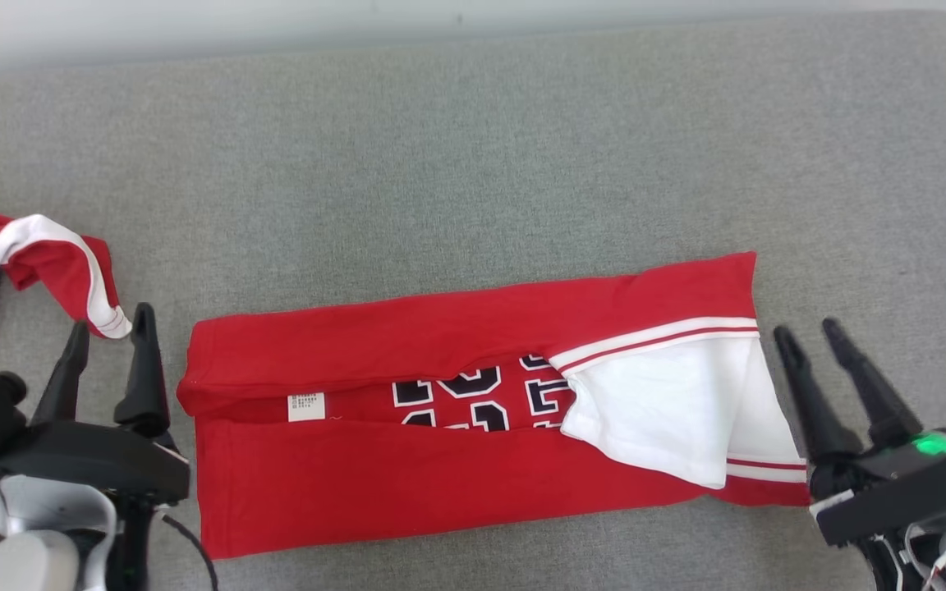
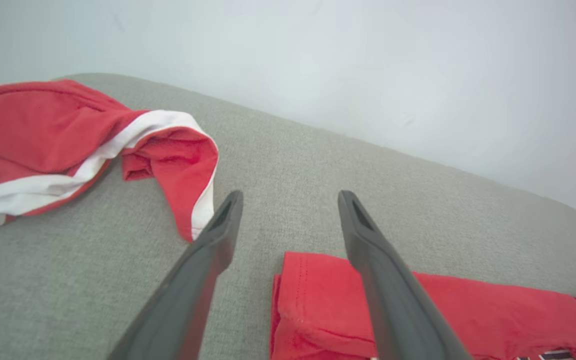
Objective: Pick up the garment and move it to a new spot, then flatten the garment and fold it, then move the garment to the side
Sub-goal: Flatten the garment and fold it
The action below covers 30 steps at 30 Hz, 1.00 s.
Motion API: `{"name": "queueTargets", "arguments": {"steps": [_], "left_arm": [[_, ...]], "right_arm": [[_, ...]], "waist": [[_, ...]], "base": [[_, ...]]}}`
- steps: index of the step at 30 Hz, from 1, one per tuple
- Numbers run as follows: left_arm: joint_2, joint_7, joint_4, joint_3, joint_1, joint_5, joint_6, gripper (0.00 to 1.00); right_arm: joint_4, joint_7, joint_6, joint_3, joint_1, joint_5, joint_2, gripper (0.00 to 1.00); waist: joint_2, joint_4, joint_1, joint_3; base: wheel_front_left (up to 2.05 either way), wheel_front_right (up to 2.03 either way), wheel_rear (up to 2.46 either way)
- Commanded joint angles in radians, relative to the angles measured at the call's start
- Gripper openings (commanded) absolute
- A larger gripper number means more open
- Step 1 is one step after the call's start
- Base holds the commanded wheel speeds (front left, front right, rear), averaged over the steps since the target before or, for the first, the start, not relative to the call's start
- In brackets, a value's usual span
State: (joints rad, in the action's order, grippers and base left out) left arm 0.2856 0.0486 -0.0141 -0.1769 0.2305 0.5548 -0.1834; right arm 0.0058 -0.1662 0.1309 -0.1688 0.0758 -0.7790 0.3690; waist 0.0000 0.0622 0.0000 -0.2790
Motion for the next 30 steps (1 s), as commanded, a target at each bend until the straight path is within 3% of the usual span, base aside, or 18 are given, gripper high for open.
{"name": "queueTargets", "arguments": {"steps": [1,6,13,22,30], "left_arm": [[-0.003,-0.023,0.009,-0.012,-0.011,-0.026,-0.005,1.0],[-0.029,-0.149,0.024,-0.052,-0.013,-0.116,-0.028,1.0],[-0.058,-0.266,-0.069,-0.105,-0.077,-0.185,-0.044,1.0],[-0.021,-0.263,-0.139,-0.154,-0.129,-0.242,-0.042,1.0],[-0.007,-0.236,-0.122,-0.159,-0.154,-0.221,-0.033,1.0]], "right_arm": [[0.004,-0.013,0.0,0.025,0.015,0.032,-0.021,1.0],[0.025,-0.028,0.0,0.076,0.039,0.19,-0.088,1.0],[0.06,-0.049,0.0,0.095,0.013,0.379,-0.153,1.0],[0.094,-0.048,0.0,0.104,-0.05,0.455,-0.207,1.0],[0.098,-0.036,0.0,0.107,-0.066,0.462,-0.219,1.0]], "waist": [[0.0,0.002,0.0,0.018],[0.0,-0.009,0.0,0.067],[0.0,-0.022,0.0,0.146],[0.0,-0.036,0.0,0.197],[0.0,-0.036,0.0,0.208]], "base": [[0.0,0.0,0.0],[0.0,0.0,0.0],[0.0,0.0,0.0],[0.0,0.0,0.0],[0.0,0.0,0.0]]}}
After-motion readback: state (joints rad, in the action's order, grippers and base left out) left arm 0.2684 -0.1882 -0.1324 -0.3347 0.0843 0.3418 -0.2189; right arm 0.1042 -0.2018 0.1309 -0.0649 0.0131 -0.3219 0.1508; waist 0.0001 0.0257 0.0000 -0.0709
